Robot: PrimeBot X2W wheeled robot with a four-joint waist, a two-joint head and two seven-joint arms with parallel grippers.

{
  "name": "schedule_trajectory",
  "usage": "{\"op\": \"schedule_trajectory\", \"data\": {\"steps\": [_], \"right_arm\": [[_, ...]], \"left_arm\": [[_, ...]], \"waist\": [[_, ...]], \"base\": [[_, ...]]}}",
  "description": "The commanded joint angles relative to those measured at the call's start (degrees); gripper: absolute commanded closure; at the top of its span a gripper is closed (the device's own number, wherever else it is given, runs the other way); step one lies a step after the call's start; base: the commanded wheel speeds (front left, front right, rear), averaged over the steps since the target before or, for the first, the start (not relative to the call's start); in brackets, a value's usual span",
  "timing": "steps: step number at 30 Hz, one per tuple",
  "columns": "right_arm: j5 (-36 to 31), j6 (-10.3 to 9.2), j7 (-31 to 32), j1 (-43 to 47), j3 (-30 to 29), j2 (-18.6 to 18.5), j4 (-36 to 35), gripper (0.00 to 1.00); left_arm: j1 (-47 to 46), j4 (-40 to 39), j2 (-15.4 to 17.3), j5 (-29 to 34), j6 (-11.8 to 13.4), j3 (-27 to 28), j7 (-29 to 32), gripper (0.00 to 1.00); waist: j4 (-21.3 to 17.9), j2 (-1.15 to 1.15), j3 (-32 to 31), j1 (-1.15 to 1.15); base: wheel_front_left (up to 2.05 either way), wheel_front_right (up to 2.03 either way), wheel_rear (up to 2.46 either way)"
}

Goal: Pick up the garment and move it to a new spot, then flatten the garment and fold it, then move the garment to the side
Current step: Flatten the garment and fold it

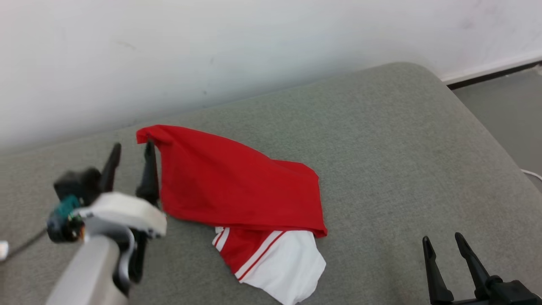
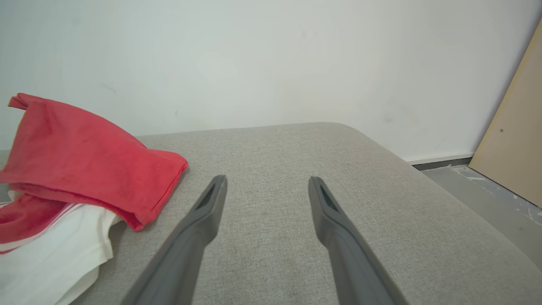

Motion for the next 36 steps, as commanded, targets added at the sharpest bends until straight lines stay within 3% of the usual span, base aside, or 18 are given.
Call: {"op": "schedule_trajectory", "data": {"steps": [1, 7, 14, 22, 28, 36], "right_arm": [[-0.7, -0.13, 0.0, 0.8, -0.2, -0.4, -0.1, 0.0], [-0.8, -0.13, 0.0, 1.7, -0.5, -1.3, -0.5, 0.0], [-0.9, -0.13, 0.0, 2.9, -1.2, -1.7, -1.0, 0.0], [-1.0, -0.13, 0.0, 3.8, -1.5, -1.9, -1.0, 0.0], [-1.0, -0.13, 0.0, 3.5, -0.7, -2.0, -0.8, 0.0], [-0.4, -0.13, 0.0, 2.6, 0.4, -2.0, -0.4, 0.0]], "left_arm": [[3.7, -2.5, -0.8, 2.1, 0.5, 1.2, 0.0, 0.0], [16.8, -13.8, -4.6, 10.5, -0.1, 5.2, 0.0, 0.0], [27.7, -22.0, -9.8, 18.3, -2.6, 9.5, 0.0, 0.0], [35.1, -22.7, -13.7, 23.5, -6.6, 13.4, 0.0, 0.0], [35.2, -22.1, -15.3, 25.3, -9.4, 14.5, 0.0, 0.0], [32.5, -13.6, -16.2, 20.4, -12.8, 9.5, 0.0, 0.0]], "waist": [[1.1, 0.0, -1.0, 0.0], [3.1, 0.0, -2.5, 0.0], [5.9, 0.0, -3.4, 0.0], [7.7, 0.0, -4.2, 0.0], [7.9, 0.0, -4.2, 0.0], [5.0, 0.0, -3.7, 0.0]], "base": [[0.0, 0.0, 0.0], [0.0, 0.0, 0.0], [0.0, 0.0, 0.0], [0.0, 0.0, 0.0], [0.0, 0.0, 0.0], [0.0, 0.0, 0.0]]}}
